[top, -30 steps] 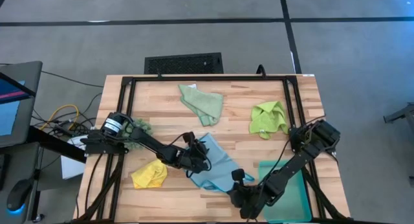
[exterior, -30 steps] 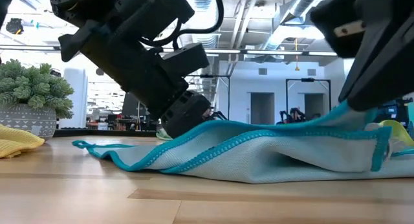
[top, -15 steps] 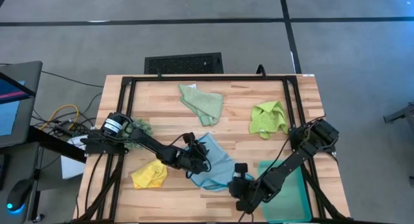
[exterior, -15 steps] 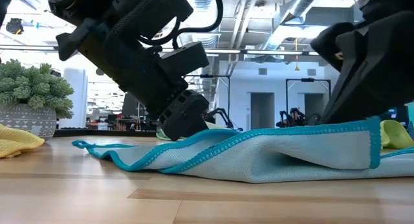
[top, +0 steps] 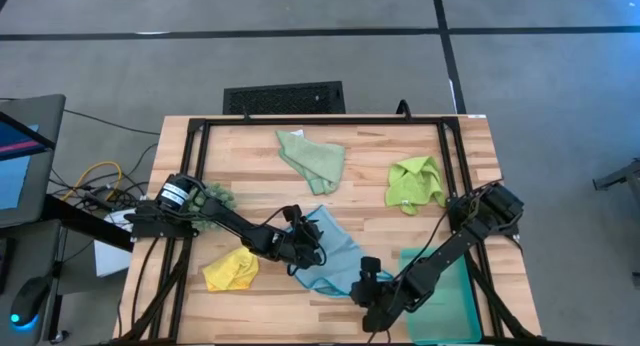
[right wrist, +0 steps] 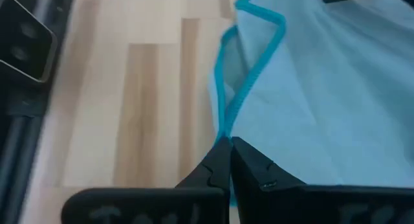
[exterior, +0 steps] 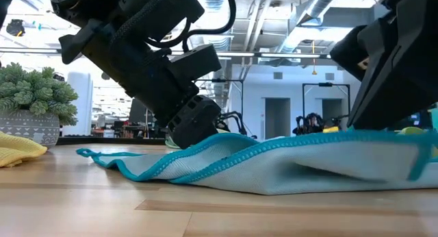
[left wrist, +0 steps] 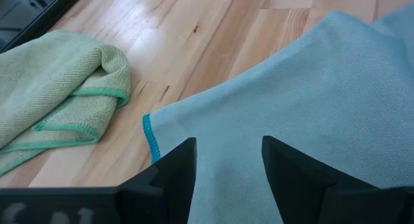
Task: Fold microfiber towels
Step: Fold the blue microfiber cloth
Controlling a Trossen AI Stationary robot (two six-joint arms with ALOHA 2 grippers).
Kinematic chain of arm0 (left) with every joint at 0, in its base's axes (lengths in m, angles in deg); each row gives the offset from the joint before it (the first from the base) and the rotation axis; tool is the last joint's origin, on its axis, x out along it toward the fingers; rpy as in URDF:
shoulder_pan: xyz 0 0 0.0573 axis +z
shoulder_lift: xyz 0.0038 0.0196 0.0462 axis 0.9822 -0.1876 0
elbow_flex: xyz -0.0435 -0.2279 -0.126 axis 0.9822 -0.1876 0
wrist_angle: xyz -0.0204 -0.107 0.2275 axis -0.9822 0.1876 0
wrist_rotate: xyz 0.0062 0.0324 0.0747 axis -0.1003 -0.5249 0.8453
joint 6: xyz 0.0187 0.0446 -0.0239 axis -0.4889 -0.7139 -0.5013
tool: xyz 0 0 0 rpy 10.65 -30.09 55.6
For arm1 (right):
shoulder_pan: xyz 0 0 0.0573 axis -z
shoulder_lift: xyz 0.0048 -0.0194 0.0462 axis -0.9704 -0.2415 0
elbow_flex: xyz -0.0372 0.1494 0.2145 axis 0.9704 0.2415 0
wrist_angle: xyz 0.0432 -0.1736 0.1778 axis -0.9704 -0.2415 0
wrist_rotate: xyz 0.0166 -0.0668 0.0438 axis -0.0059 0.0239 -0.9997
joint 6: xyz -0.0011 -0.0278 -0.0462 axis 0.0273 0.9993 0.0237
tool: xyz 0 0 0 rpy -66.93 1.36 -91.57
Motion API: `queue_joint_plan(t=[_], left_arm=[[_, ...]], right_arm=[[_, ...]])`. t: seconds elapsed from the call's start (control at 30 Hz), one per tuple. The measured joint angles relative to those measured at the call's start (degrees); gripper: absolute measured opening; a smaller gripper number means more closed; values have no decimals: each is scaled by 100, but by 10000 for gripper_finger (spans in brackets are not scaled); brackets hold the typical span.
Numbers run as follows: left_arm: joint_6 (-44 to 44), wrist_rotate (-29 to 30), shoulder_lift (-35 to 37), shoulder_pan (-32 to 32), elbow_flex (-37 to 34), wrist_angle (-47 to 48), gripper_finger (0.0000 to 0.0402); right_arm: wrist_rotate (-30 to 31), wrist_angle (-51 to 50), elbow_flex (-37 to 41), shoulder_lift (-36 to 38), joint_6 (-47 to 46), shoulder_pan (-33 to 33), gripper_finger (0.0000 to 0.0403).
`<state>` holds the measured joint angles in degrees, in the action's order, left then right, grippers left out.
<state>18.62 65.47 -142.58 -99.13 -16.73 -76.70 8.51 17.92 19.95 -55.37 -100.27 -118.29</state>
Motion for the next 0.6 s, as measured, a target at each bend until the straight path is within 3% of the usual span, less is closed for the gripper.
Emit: queue_joint_plan(t=[0.3,0.6], left_arm=[[35,-134,2,0,2,2,169],[39,-140,2,0,2,2,169]], right_arm=[[-28,-39,2,0,-183,-7,57],[-361,-170,4,0,43,-46,171]])
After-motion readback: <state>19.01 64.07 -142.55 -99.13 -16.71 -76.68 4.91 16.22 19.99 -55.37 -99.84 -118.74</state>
